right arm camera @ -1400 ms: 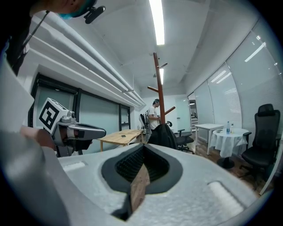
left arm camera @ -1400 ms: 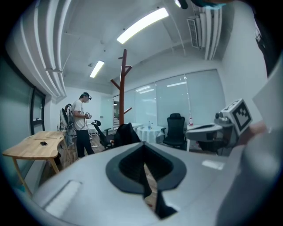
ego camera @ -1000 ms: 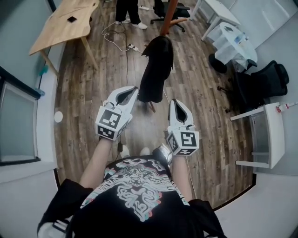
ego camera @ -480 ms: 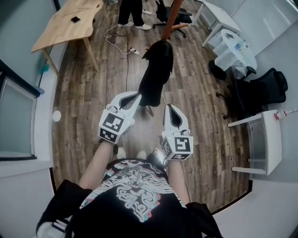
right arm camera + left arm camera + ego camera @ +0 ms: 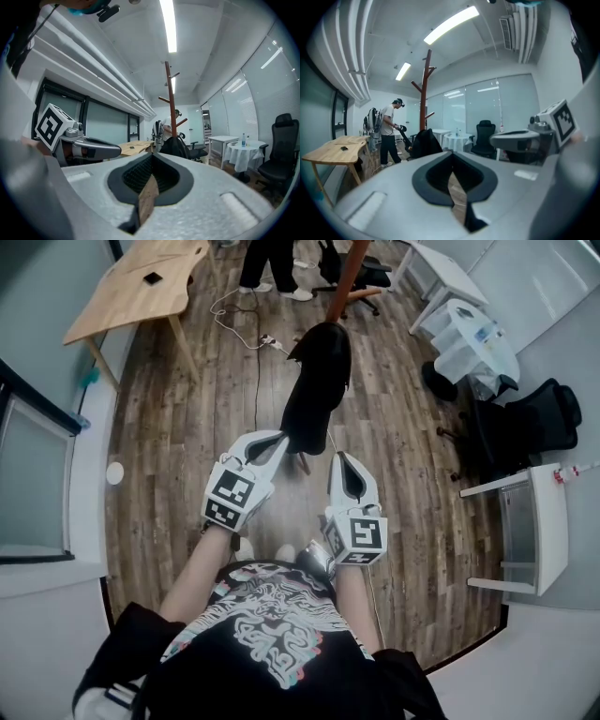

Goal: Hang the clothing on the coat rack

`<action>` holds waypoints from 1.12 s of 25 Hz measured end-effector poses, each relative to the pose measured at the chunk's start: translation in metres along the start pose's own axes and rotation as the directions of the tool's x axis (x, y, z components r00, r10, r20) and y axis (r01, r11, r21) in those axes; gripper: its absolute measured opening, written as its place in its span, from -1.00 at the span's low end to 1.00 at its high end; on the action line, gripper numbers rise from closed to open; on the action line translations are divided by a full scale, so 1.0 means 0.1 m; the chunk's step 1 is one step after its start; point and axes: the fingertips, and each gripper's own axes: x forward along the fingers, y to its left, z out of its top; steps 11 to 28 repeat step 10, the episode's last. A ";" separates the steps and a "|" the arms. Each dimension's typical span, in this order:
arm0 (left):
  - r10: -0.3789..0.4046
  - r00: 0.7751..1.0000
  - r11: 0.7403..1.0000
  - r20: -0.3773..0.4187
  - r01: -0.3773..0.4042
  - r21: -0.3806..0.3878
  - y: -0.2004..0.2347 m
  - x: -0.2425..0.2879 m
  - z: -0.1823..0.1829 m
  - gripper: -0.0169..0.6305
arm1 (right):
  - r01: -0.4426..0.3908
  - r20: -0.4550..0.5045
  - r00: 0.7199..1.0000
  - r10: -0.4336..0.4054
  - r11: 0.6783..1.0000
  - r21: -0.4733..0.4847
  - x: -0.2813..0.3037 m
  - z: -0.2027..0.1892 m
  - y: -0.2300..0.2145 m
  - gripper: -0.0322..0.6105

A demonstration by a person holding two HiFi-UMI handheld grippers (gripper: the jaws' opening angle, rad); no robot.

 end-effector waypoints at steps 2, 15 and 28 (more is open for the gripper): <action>-0.003 1.000 1.000 0.000 0.003 -0.003 0.00 0.01 -0.02 -0.98 | 0.002 -0.003 1.000 -0.002 1.000 0.002 0.01 -0.03 0.00 -0.90; 0.020 1.000 1.000 -0.001 -0.020 -0.012 0.11 0.08 0.01 -0.98 | 0.009 -0.007 1.000 -0.009 1.000 0.012 0.09 -0.05 -0.11 -0.90; 0.020 1.000 1.000 -0.001 -0.020 -0.012 0.11 0.08 0.01 -0.98 | 0.009 -0.007 1.000 -0.009 1.000 0.012 0.09 -0.05 -0.11 -0.90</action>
